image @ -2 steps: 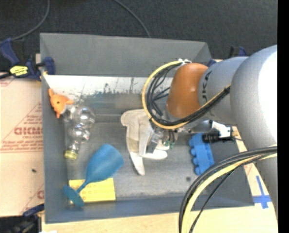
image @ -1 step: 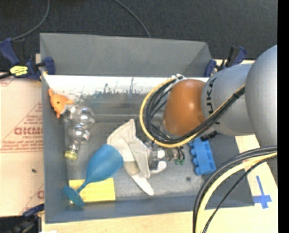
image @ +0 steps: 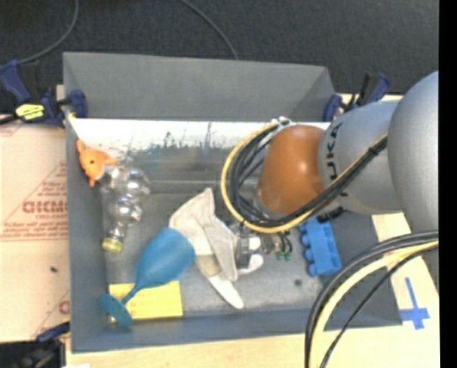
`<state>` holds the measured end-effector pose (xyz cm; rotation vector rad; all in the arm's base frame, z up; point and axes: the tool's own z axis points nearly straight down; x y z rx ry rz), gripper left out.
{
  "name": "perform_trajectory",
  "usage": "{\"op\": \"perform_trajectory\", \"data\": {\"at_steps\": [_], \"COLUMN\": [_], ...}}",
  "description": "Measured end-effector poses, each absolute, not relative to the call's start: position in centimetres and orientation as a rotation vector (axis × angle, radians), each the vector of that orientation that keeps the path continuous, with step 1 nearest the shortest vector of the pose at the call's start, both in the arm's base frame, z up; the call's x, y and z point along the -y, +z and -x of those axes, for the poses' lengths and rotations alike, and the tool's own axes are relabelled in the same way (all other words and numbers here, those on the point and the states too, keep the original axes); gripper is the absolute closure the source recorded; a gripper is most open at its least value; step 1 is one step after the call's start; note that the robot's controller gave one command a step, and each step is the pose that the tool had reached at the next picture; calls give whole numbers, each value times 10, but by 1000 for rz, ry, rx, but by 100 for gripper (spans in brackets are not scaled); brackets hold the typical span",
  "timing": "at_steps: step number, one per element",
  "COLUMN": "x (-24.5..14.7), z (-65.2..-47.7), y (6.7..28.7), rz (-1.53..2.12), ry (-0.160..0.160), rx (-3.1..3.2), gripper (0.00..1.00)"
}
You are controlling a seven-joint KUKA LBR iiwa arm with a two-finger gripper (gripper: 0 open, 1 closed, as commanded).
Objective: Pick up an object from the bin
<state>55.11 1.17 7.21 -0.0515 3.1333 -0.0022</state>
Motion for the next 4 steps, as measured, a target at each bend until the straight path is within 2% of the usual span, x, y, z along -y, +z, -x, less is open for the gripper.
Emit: {"op": "perform_trajectory", "data": {"at_steps": [1,2,4], "x": [-12,-31,-31], "z": [-551,-556,-556], "y": [72,75,75], "rz": [51,250,246], "ry": [-2,-4,-2], "rx": [-3133,-3117,-3118], "gripper": [100,100,100]}}
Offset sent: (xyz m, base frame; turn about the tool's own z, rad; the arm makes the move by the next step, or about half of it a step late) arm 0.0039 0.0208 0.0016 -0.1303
